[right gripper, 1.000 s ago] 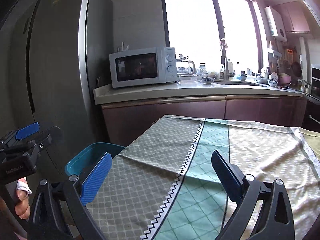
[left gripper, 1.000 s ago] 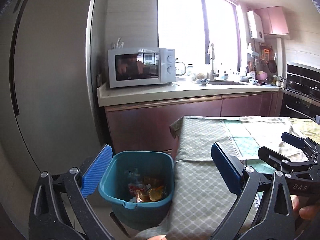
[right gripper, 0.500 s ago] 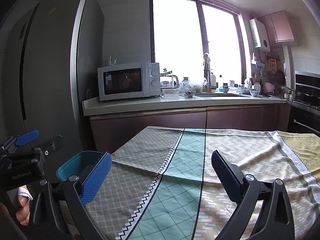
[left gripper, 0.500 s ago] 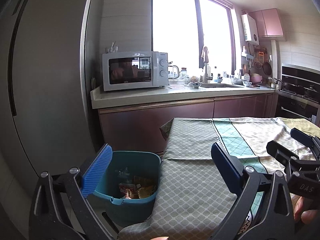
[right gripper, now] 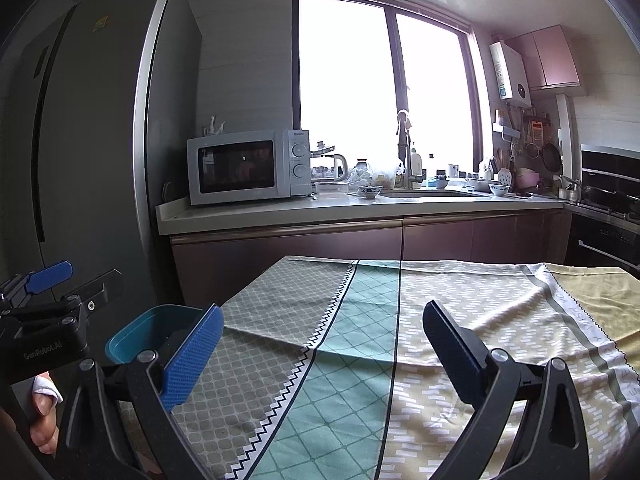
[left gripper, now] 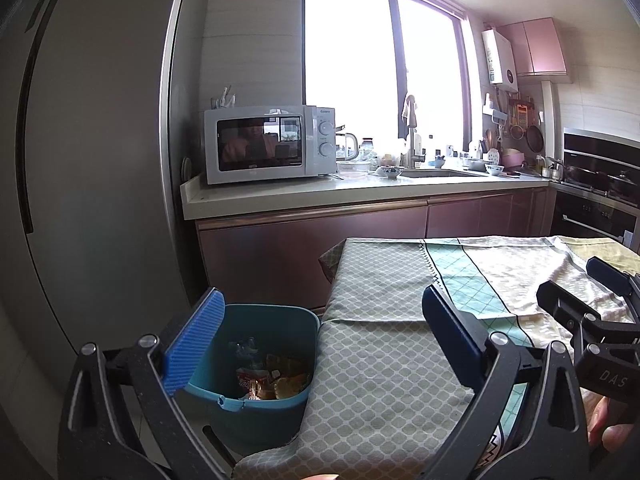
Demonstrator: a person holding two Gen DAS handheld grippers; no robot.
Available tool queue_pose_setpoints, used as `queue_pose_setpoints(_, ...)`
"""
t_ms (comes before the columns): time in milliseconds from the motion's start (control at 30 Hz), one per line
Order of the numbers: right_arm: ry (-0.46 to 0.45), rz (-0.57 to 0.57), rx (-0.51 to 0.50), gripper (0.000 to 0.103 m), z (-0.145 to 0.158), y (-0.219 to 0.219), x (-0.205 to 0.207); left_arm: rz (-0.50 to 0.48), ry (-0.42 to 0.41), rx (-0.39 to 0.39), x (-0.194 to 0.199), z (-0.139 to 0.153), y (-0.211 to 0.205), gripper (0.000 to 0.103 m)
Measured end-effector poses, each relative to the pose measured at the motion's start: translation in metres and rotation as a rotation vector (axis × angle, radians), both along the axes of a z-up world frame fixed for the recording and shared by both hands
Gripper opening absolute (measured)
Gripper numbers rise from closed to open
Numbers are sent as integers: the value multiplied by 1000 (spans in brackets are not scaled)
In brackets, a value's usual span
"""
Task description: Collect trash
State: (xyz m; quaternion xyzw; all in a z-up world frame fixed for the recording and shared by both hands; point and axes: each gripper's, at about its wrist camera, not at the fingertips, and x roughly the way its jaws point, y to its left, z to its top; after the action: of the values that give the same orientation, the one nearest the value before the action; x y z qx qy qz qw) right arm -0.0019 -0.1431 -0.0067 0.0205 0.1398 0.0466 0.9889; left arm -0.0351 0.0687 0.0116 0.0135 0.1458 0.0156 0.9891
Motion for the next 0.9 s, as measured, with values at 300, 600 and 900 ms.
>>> queue_pose_setpoints(300,3,-3,5,97,-1,-1,-2,0,-1,-5,2,0,-2,98)
queue_pose_setpoints(600,8,-5,7,97,-1,-4,-1,3,-3,-1,3,-1,-4,98)
queue_pose_setpoints(900,6,-12,11,97,-1,-6,0,3,-2,-4,3,-1,-4,98)
